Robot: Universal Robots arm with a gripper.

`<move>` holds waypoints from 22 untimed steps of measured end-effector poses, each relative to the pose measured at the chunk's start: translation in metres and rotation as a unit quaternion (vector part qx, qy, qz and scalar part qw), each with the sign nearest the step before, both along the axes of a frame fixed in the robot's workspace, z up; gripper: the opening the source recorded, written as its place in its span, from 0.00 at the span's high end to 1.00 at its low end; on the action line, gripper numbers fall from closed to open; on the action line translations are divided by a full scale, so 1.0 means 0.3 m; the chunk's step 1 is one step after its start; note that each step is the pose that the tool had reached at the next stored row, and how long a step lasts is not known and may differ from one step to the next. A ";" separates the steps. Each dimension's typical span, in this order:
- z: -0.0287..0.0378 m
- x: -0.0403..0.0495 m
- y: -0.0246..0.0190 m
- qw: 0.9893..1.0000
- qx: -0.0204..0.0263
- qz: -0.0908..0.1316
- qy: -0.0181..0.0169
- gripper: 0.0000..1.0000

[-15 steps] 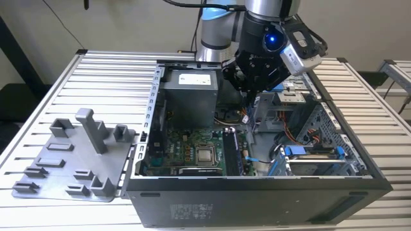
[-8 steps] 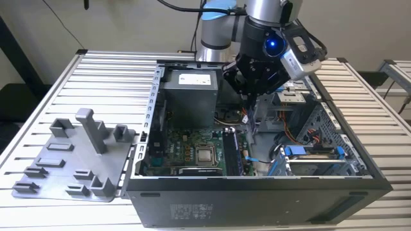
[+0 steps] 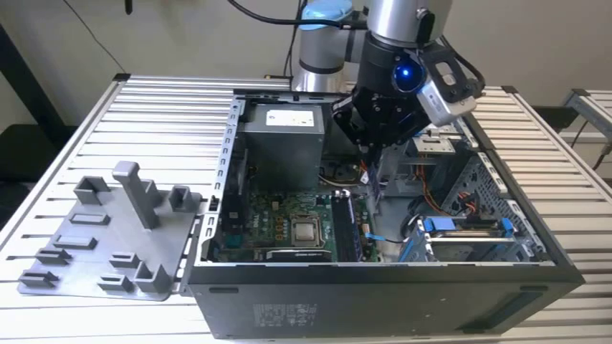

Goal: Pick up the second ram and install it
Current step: 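Insert the second ram into the second slot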

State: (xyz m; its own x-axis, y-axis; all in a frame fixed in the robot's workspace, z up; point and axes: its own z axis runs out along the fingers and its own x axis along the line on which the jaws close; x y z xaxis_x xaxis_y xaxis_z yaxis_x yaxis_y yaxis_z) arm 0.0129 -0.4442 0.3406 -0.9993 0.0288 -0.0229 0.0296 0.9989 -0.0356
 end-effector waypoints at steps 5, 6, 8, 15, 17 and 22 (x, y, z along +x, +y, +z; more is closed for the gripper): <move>-0.006 0.000 0.000 1.000 0.000 0.000 0.000 0.86; -0.006 0.000 0.000 1.000 0.000 0.000 0.000 0.86; -0.007 0.000 0.000 1.000 0.000 0.000 0.000 0.86; -0.018 0.000 0.000 1.000 0.000 0.000 0.000 0.86; -0.021 0.000 0.000 1.000 0.000 0.000 0.000 0.86; -0.031 0.000 0.000 1.000 0.000 0.000 0.000 0.86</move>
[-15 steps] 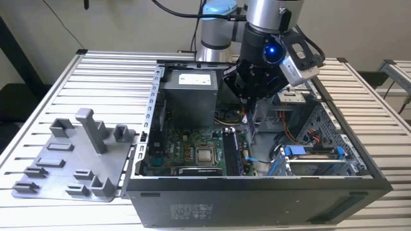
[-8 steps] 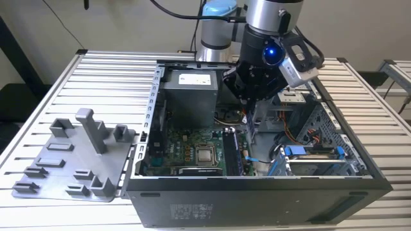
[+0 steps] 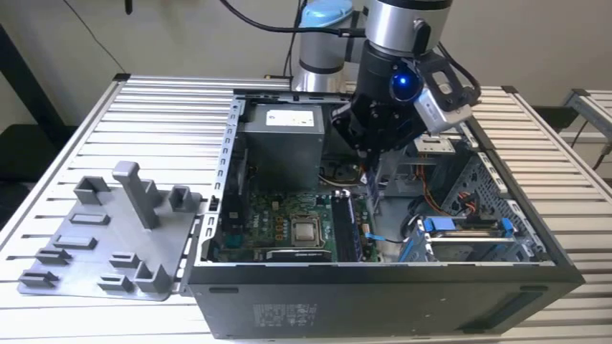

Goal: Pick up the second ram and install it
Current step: 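Insert the second ram into the second slot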

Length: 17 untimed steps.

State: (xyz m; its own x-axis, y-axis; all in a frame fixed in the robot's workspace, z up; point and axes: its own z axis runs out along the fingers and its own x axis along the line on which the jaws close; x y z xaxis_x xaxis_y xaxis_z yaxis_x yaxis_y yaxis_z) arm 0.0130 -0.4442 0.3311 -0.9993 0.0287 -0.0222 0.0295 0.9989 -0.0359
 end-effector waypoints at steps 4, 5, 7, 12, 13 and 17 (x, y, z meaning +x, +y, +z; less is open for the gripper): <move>-0.011 0.000 0.000 1.000 0.000 0.000 0.002 0.86; -0.014 0.000 0.000 1.000 0.000 0.000 0.004 0.86; -0.020 0.000 0.000 1.000 0.000 0.000 0.009 0.86; -0.036 0.000 0.000 1.000 0.000 -0.003 0.011 0.86; -0.040 0.000 0.000 1.000 0.000 -0.003 0.011 0.86; -0.050 0.000 0.000 1.000 0.000 -0.003 0.011 0.86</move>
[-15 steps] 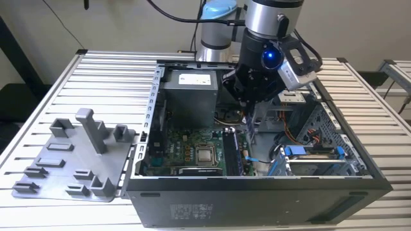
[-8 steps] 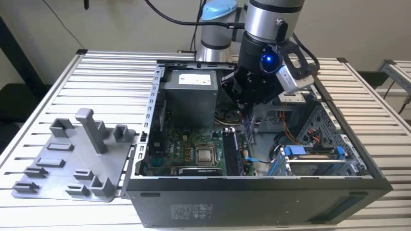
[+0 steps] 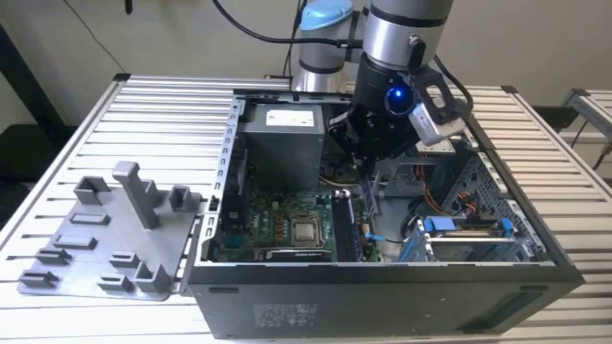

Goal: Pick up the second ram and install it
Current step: 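Insert the second ram into the second slot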

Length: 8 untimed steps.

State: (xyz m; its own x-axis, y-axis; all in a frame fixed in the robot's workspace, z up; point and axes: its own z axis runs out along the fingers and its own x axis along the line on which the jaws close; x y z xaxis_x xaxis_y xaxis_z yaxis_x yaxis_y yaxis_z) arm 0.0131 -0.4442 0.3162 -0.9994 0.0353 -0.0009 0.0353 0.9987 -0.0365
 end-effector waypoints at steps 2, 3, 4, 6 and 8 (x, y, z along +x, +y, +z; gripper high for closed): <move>-0.006 0.000 0.000 1.000 0.000 0.000 0.000 0.86; -0.009 0.000 0.000 1.000 -0.001 0.000 0.000 0.86; -0.012 0.000 0.000 1.000 -0.002 0.000 0.000 0.86; -0.014 0.000 -0.001 1.000 -0.002 0.000 0.000 0.86; -0.014 -0.001 -0.002 1.000 -0.002 0.000 0.000 0.86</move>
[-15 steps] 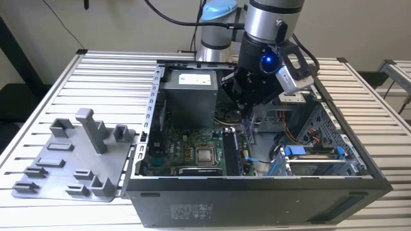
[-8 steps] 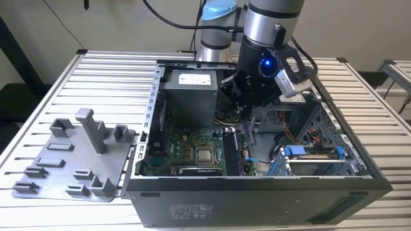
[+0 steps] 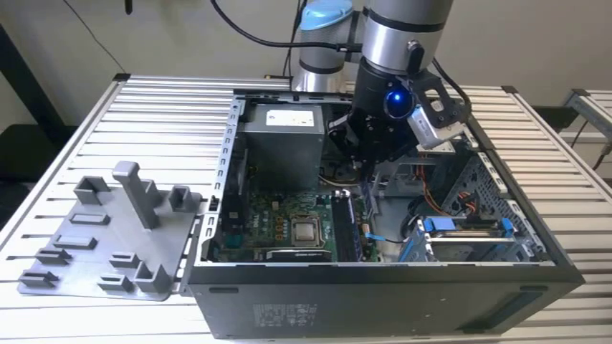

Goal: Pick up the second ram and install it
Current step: 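Insert the second ram into the second slot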

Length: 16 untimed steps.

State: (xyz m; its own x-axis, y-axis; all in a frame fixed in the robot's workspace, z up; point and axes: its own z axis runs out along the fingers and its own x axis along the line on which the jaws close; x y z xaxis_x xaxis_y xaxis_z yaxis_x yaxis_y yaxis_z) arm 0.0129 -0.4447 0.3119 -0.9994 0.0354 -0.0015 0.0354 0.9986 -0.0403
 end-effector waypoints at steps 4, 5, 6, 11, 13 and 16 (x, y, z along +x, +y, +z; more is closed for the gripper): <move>-0.022 -0.005 0.000 1.000 -0.001 0.000 0.000 0.86; -0.028 -0.008 0.000 1.000 -0.001 0.000 0.000 0.86; -0.034 -0.010 0.000 1.000 -0.001 0.000 0.000 0.86; -0.064 -0.022 0.000 1.000 -0.001 0.007 0.000 0.86; -0.076 -0.027 0.000 1.000 -0.001 0.008 0.000 0.86; -0.093 -0.034 0.000 1.000 0.000 0.009 0.000 0.86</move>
State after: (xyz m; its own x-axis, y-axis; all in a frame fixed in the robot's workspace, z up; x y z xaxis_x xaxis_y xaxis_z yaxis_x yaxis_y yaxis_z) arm 0.0028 -0.4446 0.2841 -0.9998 0.0177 -0.0024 0.0178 0.9990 -0.0412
